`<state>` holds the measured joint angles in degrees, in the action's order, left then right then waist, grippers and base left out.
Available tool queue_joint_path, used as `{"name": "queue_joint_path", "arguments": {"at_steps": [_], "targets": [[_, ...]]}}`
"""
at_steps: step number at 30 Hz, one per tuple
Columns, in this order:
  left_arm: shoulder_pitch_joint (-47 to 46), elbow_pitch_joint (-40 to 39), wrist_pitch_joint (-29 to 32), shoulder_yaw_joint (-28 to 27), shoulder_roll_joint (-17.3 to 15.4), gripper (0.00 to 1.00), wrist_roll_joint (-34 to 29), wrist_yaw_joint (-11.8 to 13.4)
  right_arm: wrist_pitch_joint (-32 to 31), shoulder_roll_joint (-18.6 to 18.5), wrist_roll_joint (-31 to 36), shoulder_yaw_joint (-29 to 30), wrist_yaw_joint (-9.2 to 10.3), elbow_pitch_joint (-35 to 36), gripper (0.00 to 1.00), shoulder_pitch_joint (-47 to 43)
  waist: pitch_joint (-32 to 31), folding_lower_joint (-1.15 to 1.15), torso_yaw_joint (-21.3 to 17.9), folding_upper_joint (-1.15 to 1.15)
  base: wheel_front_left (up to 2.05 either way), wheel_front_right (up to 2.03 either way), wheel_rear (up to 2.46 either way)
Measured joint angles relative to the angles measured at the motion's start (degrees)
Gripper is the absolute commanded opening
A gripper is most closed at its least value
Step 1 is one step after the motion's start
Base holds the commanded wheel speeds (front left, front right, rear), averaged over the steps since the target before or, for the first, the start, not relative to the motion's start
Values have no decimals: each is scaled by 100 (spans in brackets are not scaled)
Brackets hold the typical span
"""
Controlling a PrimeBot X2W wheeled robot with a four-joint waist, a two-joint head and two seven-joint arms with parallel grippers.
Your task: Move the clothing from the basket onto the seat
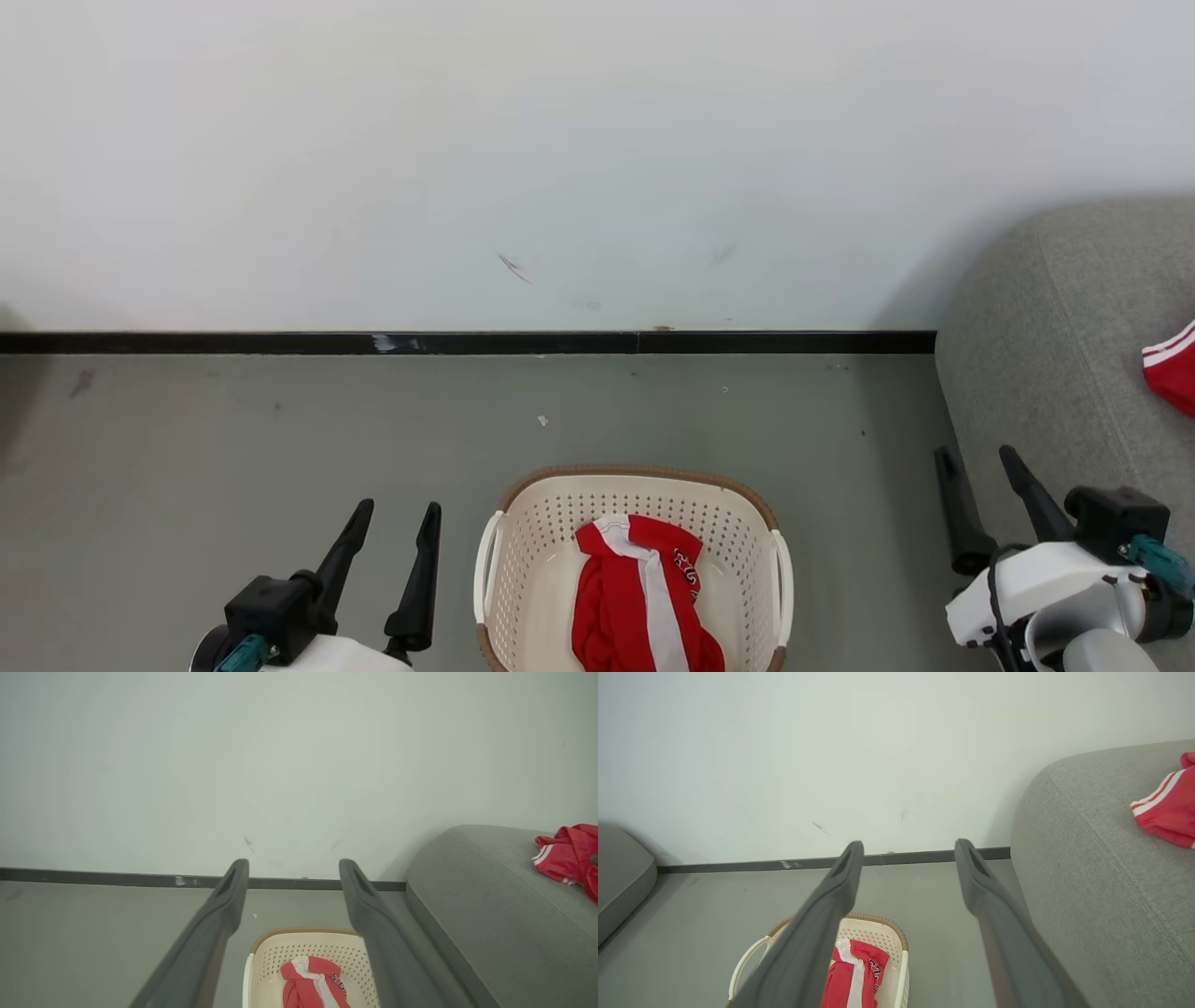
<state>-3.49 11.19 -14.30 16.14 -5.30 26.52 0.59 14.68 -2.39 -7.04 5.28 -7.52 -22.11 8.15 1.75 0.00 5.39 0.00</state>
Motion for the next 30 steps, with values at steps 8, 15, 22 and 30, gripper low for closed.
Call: {"name": "queue_joint_path", "arguments": {"at_steps": [8,15,22,30], "targets": [[178,131,0,-29,11,100,-44,-74,0,5,-57,-3,0,93,100,-381,-271,0,125,0,0,0,0],[242,182,0,-65,21,100,-97,-97,0,9,-73,-18,0,198,100,-557,-448,0,166,0,0,0,0],[322,209,0,-121,22,100,-105,-131,0,12,-71,-46,0,304,100,-700,-547,0,147,0,0,0,0],[408,209,0,-162,26,100,-146,-160,0,15,-57,-48,0,416,100,-750,-558,0,96,0,0,0,0]]}}
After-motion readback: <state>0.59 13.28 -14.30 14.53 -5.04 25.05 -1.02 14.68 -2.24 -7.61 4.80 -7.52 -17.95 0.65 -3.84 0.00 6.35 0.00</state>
